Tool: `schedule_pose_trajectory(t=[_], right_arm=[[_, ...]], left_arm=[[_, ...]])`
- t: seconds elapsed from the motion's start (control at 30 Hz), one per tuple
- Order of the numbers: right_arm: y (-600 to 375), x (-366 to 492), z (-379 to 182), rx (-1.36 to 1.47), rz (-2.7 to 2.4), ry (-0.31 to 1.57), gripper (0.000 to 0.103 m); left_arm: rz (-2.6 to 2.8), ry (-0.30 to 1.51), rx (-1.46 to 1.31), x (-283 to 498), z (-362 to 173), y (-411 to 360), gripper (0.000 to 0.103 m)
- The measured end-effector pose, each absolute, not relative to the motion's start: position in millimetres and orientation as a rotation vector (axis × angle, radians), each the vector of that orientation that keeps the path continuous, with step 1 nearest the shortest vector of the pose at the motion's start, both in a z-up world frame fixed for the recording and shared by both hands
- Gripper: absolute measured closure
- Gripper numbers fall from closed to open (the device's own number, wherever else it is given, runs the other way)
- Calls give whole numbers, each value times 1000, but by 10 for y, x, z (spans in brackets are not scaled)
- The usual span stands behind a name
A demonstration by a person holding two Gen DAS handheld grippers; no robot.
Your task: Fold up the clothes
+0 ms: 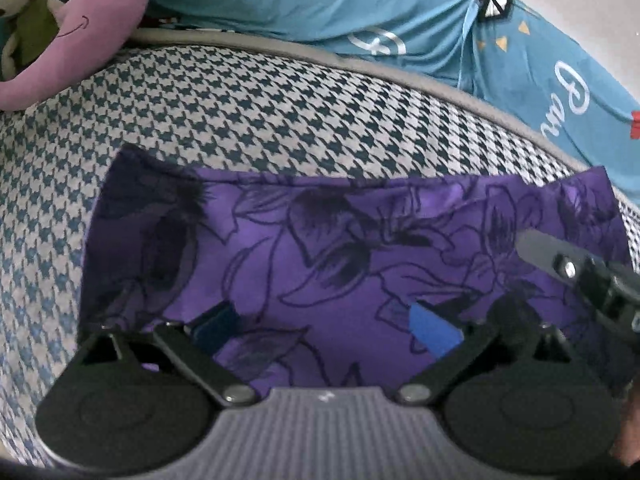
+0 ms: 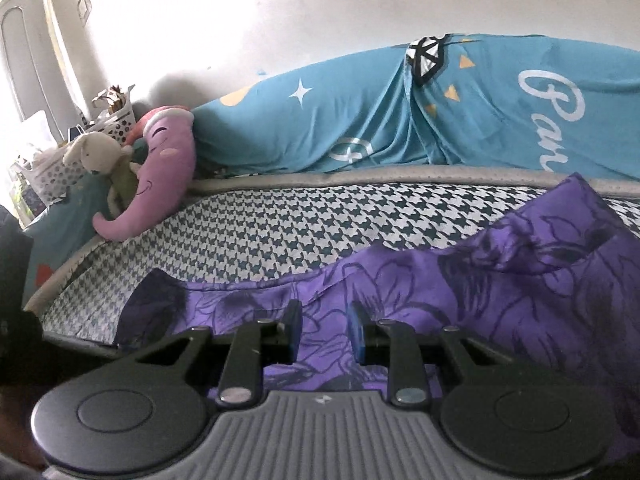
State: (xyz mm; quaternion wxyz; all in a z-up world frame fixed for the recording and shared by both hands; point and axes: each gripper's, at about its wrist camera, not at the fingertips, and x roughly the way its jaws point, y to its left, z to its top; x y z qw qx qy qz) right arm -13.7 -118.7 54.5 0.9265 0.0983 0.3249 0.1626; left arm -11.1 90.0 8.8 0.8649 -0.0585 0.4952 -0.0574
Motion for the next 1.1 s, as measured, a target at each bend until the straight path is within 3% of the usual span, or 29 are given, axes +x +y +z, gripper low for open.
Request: schedule_pose_trajectory(t=[0.43, 0.77, 1.1], right_arm=[[-1127, 398, 213, 238, 291, 766, 78], [-1075, 679, 77, 272, 206, 785, 91], [-1206, 385, 301, 392, 293, 770, 88]], left_arm=[[-108, 1064, -79, -67, -19, 765, 0], [-113, 1080, -28, -37, -71, 704, 0], [-77, 1051, -75, 19, 14, 856, 0]])
